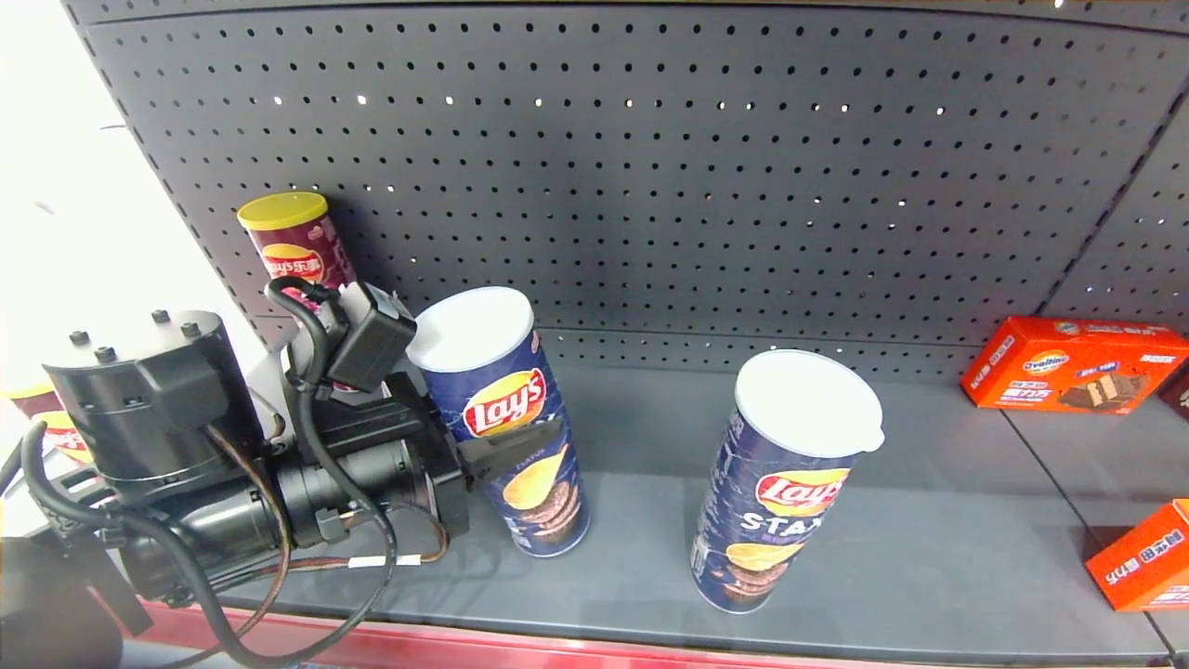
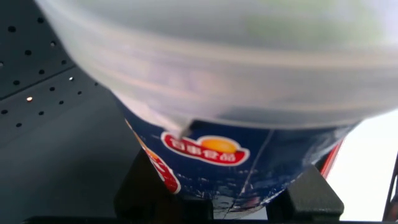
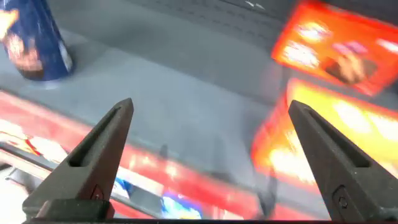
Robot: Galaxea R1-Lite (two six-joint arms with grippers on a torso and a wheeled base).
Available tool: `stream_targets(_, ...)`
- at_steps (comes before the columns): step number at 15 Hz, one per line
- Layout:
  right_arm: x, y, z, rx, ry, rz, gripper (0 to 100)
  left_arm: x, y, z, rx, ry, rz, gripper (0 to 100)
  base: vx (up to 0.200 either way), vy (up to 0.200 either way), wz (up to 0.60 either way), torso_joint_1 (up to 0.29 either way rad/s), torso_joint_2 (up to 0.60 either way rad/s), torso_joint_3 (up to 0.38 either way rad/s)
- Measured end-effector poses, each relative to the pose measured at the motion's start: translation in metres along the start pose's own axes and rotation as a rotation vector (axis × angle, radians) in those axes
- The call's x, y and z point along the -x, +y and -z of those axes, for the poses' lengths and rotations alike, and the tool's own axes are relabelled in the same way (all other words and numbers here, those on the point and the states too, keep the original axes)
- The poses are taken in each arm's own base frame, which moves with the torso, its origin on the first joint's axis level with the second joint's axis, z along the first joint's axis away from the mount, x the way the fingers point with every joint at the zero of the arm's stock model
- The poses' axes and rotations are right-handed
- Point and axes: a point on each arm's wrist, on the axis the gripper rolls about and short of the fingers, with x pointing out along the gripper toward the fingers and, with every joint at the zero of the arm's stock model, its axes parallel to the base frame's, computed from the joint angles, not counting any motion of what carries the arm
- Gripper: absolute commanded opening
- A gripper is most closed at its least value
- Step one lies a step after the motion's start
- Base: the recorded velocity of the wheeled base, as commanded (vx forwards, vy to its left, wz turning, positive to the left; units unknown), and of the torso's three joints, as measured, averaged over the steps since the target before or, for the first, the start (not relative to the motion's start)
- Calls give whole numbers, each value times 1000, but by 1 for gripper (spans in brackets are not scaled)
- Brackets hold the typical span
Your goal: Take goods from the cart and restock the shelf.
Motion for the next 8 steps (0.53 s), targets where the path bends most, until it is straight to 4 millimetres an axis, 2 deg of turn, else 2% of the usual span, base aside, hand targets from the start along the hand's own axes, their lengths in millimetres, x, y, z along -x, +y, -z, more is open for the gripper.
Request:
stream_targets(2, 22, 0, 8, -26, -23, 68, 100, -1, -1, -1, -1, -2, 5, 0, 0, 0, 0, 0, 0, 0)
stream_targets(4, 32, 0, 11, -60, -70, 108, 100, -2, -2, -2, -4, -6, 10, 0, 0, 0, 0, 0, 0, 0)
stream_targets(6, 28, 2, 28, -78, -93, 138, 100, -2, -3, -2, -5, -7, 12, 0, 0, 0, 0, 0, 0, 0)
stream_targets(8, 25, 6, 47, -86, -30, 145, 100, -1, -4, -1, -4, -3, 17, 0, 0, 0, 0, 0, 0, 0)
